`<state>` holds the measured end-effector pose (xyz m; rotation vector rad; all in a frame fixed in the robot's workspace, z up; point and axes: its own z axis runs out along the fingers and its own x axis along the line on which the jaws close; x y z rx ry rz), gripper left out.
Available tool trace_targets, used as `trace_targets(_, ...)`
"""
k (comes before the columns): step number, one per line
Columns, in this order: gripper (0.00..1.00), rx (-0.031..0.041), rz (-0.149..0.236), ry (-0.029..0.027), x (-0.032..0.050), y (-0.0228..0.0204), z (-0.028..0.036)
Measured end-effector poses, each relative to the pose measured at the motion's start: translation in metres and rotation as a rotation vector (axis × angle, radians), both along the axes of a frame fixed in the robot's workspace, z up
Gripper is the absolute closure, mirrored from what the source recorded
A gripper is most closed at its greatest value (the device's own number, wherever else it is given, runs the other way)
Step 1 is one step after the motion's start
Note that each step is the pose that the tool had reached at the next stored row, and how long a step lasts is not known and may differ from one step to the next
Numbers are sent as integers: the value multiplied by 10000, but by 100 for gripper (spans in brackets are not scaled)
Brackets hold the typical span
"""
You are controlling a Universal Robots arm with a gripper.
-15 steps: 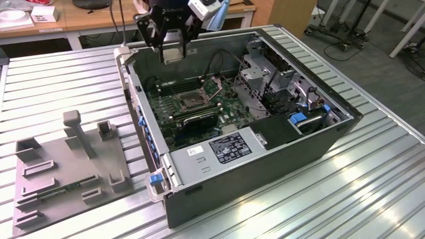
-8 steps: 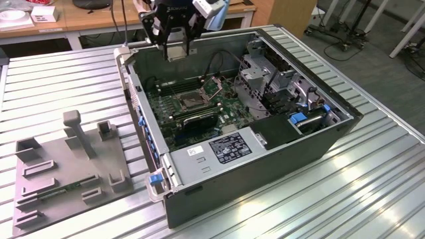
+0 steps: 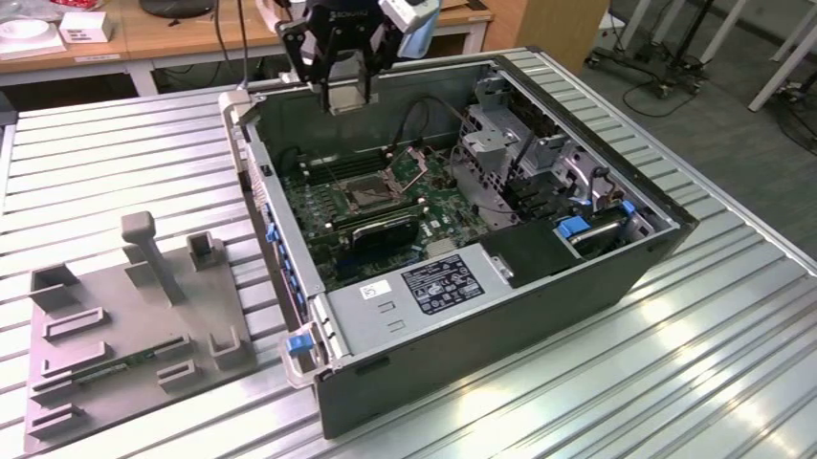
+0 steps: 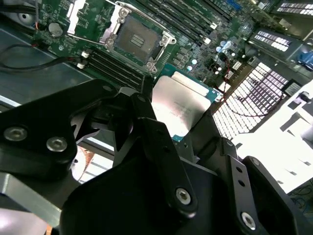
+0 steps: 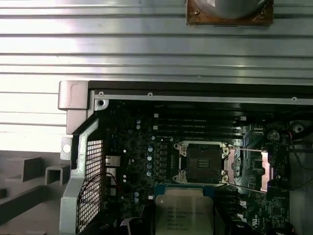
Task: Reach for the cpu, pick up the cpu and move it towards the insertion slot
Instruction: 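Pick up the cpu and move it towards the insertion slot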
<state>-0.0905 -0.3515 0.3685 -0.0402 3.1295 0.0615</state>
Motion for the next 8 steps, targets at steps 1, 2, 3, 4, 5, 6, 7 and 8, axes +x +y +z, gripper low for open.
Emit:
trace_targets(1, 45, -1, -2, 0, 14, 6, -2)
trace_targets(2, 45, -1, -3, 0, 28, 12, -4)
trace_targets(3, 45, 0, -4, 0, 41, 19, -6)
trace_targets(4, 45, 0, -5, 0, 52, 25, -8)
trace_targets(5, 45, 0, -6, -1, 64, 31, -10)
trace_targets(6, 45, 0, -7, -1, 75, 37, -12)
trace_targets(7, 45, 0, -7, 0, 88, 45, -13)
trace_targets(8, 45, 0, -7, 0, 98, 53, -15)
